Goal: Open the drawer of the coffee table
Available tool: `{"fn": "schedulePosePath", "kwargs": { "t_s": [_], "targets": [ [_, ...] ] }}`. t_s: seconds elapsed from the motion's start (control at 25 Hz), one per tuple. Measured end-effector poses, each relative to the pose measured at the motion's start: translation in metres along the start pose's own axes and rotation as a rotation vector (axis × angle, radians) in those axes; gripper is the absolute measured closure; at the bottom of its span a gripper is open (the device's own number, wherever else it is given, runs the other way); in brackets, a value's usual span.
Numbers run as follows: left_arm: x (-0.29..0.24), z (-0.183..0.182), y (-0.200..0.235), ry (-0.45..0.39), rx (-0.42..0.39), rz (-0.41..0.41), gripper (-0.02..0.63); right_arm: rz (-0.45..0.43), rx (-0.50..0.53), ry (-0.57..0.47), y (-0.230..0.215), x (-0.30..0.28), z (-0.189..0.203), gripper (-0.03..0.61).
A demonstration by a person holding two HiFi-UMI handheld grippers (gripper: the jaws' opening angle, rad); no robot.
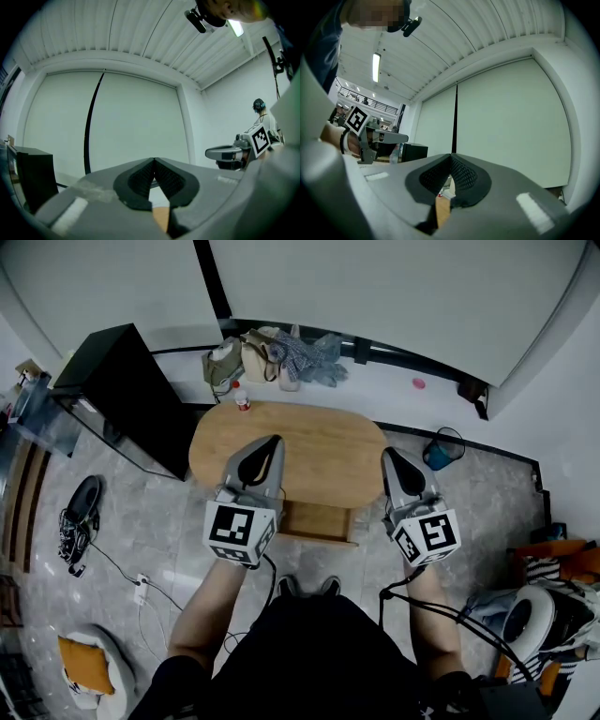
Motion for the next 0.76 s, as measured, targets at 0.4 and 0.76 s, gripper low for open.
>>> {"fn": "schedulePosePath", "kwargs": {
  "t_s": [0.4,0.76],
  "targets": [
    [-0.0006,0.0016,-0.0008,0.006,0.000,0.008,0.612,0.003,-0.006,-0.002,0.0006,0.0004,0.0018,0.577],
    [-0.0015,0.0012,0.0048,0.011,0.005,0.009,0.612,0.002,-0.010,0.010,0.0029,-0.0064,0.0017,0.577]
  ]
}}
Point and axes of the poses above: the fingertips, and each gripper's own axes: x backward along the fingers, y to its left, z out of its underside, the point moved 9 cm from there along x, backward along the fingers, and after that the axes turned 8 degrees about -z, right-handed, at the moved point
